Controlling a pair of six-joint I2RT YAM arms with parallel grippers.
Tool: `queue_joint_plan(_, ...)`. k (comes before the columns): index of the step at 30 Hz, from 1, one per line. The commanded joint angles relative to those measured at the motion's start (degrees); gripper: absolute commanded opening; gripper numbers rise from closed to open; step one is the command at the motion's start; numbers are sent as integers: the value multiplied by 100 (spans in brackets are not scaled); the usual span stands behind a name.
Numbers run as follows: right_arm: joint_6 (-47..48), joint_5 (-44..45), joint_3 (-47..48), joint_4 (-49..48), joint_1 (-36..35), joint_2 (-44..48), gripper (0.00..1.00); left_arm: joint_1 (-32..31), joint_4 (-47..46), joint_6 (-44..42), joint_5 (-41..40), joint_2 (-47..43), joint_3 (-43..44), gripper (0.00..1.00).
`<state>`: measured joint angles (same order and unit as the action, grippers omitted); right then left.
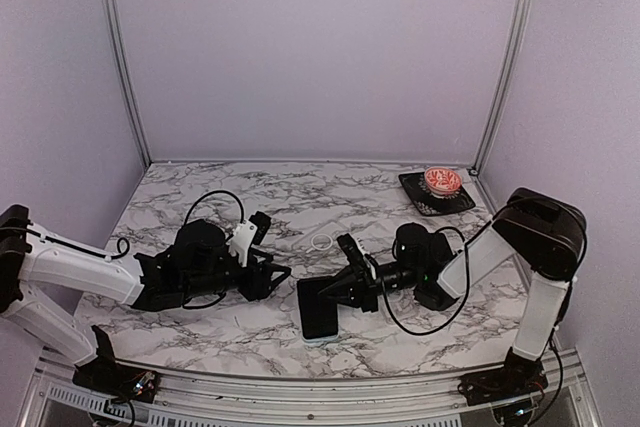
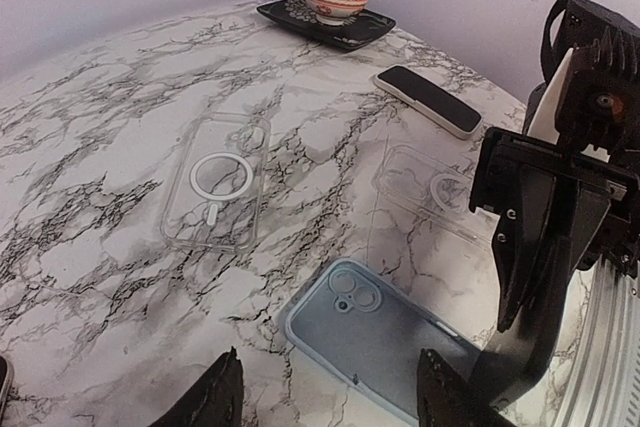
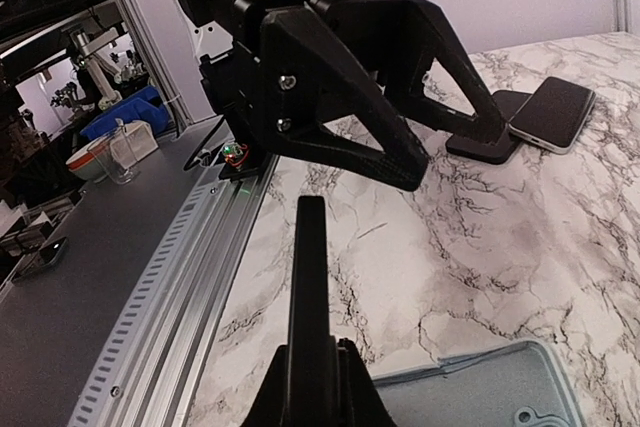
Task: Put the phone into the phone case
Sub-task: Install the phone into the phone case.
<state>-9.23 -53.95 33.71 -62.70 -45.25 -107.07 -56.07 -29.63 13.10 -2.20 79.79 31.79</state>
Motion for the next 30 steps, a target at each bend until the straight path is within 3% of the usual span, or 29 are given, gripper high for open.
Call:
queue_joint_plan(1, 320, 223, 230, 1068, 102, -319, 5, 35, 167, 184, -333, 270, 287, 56)
queue_joint_plan(5, 341, 323, 259, 1173, 222, -369, 10, 37, 550, 239, -700, 311, 344, 48)
queue_joint_plan(13, 831, 377, 792, 1917, 246, -693, 11, 27, 1266, 218, -578, 725, 472, 6)
queue_joint_plan(19, 758, 417, 864, 1987, 263, -762, 16, 26, 1253, 632, -133, 1293, 477, 4)
queue_joint_plan(30, 909, 302, 1242, 2375, 267, -1127, 22, 50, 1080, 517, -87, 2094, 832, 1)
